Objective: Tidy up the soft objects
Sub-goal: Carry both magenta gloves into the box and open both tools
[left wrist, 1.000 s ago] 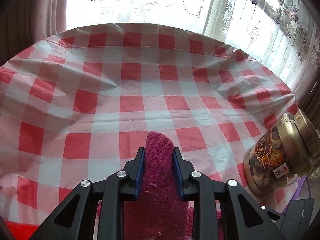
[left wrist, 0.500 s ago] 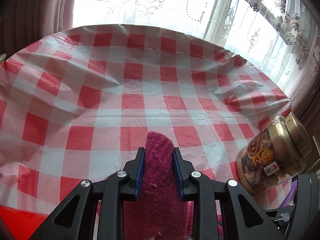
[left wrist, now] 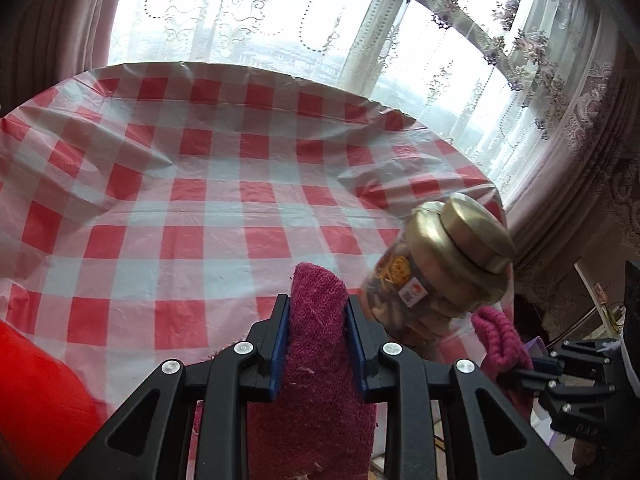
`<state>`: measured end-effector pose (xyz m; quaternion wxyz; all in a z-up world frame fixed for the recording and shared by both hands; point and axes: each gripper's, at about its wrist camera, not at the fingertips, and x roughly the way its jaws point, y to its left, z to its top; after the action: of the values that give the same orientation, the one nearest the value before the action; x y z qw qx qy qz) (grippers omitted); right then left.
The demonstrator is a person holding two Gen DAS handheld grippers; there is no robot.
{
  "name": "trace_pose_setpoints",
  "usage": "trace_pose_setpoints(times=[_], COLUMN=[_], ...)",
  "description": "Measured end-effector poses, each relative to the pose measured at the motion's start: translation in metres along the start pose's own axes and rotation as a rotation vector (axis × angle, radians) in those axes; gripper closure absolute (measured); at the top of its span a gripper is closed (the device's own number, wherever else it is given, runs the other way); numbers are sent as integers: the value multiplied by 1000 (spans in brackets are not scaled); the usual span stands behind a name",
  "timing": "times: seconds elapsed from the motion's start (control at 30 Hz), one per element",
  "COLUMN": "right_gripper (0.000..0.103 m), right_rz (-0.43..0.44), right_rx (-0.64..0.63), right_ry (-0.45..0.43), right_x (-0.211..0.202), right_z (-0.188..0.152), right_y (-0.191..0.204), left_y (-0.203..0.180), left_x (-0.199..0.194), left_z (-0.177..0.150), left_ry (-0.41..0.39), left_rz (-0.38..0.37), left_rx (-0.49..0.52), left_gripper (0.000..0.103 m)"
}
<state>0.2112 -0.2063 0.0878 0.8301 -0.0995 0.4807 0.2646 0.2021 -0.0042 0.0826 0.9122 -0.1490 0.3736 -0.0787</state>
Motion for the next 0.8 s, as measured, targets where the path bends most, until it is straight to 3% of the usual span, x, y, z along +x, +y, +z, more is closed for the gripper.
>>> trace_pose_setpoints(times=[0.17,0.37,0.6,0.8], right_gripper=[83,83,83,83], right_rz=[-105,-218,-316,-340], right_rx=[58,124,106,43], right_ry=[-28,2,89,125], right_x=[-49,-82,-94,-77], right_z=[-34,-86,-147,-176], right_y=[-53,-107,-146,-152], left_y=[-38,-83,-128,-165], left_x=[-12,-13,-8,-5], left_z=[-12,-28,-45,-61], left_ry=[2,42,101,153], left_rz=[-81,-179,-267,-334], left_rx=[7,11,23,21], left_gripper=[75,75,75,75])
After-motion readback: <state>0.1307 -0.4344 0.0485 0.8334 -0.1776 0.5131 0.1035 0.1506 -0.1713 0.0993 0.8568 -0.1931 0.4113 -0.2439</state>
